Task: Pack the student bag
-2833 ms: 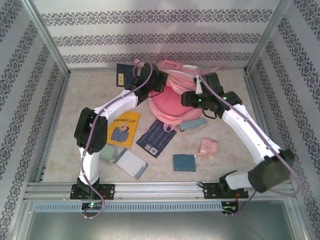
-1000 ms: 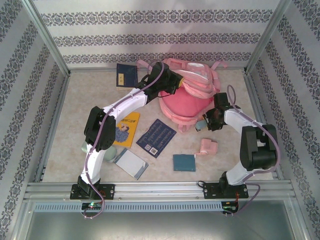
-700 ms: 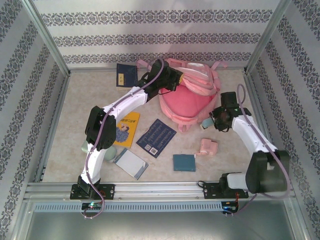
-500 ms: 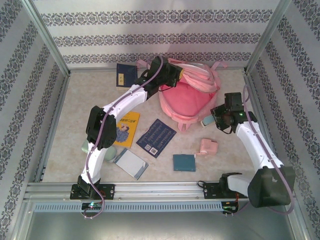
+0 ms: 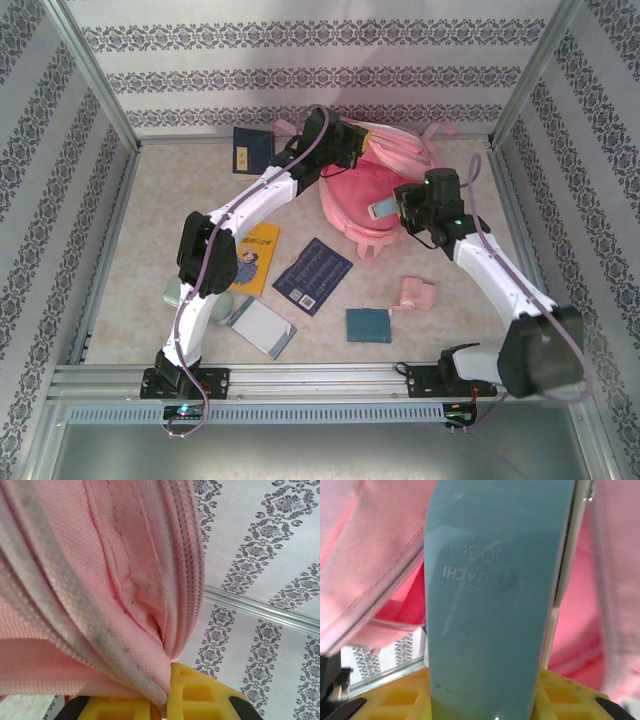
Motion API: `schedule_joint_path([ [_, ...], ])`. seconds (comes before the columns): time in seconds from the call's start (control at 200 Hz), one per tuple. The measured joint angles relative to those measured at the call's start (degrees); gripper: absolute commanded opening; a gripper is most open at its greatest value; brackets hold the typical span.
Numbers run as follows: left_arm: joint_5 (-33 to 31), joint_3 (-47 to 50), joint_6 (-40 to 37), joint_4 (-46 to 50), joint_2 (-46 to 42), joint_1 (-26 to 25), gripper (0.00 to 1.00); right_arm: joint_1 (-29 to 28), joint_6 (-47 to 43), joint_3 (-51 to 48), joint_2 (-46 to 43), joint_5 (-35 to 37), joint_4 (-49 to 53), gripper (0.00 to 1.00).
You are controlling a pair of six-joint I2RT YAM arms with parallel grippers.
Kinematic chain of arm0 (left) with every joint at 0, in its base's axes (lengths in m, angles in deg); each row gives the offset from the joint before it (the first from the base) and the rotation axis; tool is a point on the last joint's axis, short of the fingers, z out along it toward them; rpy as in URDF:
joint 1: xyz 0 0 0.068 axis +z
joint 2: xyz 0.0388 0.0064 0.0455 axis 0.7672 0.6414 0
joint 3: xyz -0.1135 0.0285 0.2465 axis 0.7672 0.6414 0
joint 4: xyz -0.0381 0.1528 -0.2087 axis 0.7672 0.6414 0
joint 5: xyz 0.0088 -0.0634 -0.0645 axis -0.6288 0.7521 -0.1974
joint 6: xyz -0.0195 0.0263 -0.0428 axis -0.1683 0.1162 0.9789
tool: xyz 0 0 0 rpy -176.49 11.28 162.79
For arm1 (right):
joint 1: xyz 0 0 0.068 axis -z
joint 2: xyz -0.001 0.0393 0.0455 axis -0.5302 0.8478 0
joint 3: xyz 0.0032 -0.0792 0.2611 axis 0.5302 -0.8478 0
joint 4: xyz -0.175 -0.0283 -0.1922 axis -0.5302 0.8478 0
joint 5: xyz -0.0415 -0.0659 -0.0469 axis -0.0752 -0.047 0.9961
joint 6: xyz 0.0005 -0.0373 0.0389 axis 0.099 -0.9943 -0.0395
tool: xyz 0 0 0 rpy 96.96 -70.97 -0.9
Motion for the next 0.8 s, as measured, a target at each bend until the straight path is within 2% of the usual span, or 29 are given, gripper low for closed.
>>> schedule_joint_path([
  [0.28,-0.31,-0.74,0.24,0.04,0.13,-1.05,0.00,-1.53,2.97,9.88,17.59,7.93,-10.36,0.13],
  [0.33,-0.46,-1.01,0.28,0.13,0.20,-1.03,0.00,-1.40,2.95,12.46,20.76,9.60,-12.39,0.25],
  [0.38,-0.79,-1.51,0.42,0.17,0.42,-1.03,0.00,-1.40,3.04,14.60,23.74,11.06,-15.02,0.51],
  [0.405,-1.05,-1.92,0.44,0.33,0.63,-1.01,0.00,-1.40,2.99,15.82,25.49,11.91,-16.59,0.61],
  [0.47,-1.84,-2.75,0.70,0.46,1.16,-0.98,0.00,-1.14,3.45,19.21,30.23,13.03,-20.24,0.74],
  [0.595,-2.60,-5.22,1.29,0.59,2.69,-0.96,0.00,-1.05,3.08,24.24,37.83,13.62,-25.77,0.83],
  [0.799,-2.78,-7.26,1.92,0.59,3.56,-0.70,0.00,-0.50,0.02,26.25,39.41,12.48,-26.91,0.84],
])
